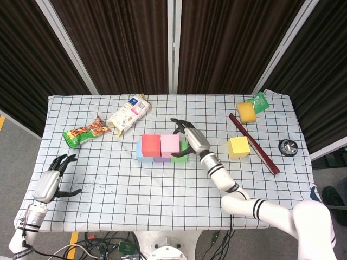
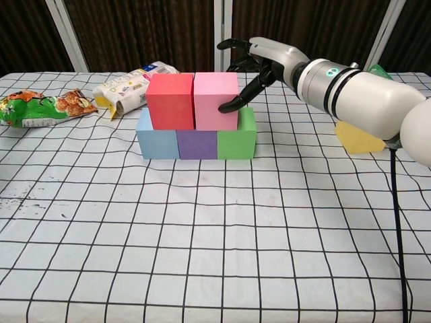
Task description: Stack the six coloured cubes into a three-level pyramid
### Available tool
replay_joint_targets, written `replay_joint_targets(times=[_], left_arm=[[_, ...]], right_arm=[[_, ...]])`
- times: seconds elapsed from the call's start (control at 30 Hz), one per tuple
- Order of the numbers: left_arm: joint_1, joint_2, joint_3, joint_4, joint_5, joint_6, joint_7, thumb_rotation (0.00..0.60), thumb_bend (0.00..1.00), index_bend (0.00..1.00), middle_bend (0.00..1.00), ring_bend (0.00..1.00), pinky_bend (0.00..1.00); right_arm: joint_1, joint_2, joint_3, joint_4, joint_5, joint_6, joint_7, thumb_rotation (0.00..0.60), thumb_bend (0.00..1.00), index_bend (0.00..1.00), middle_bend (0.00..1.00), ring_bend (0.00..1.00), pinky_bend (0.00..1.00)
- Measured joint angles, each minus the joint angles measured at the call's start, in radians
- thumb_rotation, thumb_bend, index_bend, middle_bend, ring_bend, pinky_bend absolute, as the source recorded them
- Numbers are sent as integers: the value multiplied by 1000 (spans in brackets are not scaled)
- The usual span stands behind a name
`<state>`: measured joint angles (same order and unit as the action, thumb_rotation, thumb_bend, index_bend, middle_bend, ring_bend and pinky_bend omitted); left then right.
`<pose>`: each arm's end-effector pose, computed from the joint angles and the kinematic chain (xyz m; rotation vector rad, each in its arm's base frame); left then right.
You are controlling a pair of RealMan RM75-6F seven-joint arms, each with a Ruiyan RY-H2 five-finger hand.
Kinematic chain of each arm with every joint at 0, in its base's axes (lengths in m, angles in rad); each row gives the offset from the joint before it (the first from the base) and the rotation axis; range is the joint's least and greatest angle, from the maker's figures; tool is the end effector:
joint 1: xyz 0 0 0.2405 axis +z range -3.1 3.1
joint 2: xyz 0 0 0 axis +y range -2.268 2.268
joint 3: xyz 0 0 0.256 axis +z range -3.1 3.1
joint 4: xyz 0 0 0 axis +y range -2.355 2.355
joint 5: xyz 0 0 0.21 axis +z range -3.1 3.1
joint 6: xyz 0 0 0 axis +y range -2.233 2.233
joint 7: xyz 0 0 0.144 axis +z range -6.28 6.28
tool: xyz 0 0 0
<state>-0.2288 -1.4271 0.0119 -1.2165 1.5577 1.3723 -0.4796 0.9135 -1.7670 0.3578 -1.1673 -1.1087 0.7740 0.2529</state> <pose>-0.3281 0.2186 0.0670 -1.4491 -1.2502 -1.1806 -0.0837 -0.4014 -0.0587 1.6673 -1.5152 1.3173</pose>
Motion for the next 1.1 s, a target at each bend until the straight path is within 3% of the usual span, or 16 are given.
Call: replay_joint_targets(times=[1.1], left_arm=[[0,2,2,0,4,0,3,600,0,75,171,1,31]], right_arm=[[0,-12,3,12,2,-1,0,600,118,0,450,41,0]])
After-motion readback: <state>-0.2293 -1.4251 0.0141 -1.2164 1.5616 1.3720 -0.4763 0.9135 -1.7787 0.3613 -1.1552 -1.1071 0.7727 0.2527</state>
